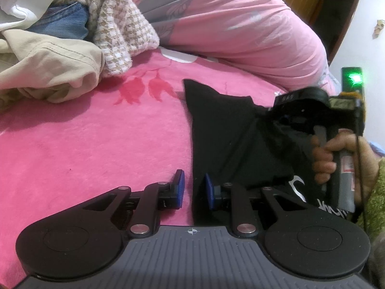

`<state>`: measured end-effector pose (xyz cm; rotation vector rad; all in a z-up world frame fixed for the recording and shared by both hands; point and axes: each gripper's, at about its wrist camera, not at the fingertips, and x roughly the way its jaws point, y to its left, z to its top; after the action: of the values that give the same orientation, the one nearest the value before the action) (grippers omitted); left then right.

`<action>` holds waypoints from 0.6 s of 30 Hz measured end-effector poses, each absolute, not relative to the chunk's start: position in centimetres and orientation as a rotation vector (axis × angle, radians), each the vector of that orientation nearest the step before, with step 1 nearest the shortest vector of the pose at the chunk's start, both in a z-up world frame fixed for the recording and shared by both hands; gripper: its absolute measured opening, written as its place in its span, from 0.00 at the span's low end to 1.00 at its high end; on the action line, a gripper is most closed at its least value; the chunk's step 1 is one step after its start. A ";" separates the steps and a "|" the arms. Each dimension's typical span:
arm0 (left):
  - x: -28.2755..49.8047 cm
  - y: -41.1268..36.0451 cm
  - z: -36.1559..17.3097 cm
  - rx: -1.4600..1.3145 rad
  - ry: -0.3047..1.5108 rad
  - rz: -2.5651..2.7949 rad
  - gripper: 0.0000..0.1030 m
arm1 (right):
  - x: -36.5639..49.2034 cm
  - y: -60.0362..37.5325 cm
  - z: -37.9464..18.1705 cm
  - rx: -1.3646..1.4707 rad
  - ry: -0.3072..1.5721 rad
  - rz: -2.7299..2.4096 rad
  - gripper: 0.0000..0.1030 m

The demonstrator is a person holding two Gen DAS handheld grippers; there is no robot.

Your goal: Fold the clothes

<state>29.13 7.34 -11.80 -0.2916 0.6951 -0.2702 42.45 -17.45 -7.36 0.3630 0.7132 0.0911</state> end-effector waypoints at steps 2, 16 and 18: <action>29.1 7.4 -11.8 -0.294 0.696 -0.270 0.21 | 42.1 -17.9 -7.0 0.379 0.698 0.059 0.08; 29.0 7.9 -11.8 -0.338 0.706 -0.266 0.21 | 45.5 -6.5 -6.7 0.056 0.888 0.483 0.08; 28.9 8.0 -11.7 -0.341 0.706 -0.267 0.21 | 46.8 -5.7 -7.3 0.035 0.855 0.456 0.07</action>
<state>28.94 8.00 -11.75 -0.3408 0.7057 -0.2666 46.82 -5.69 -7.35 0.0348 0.8554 0.4558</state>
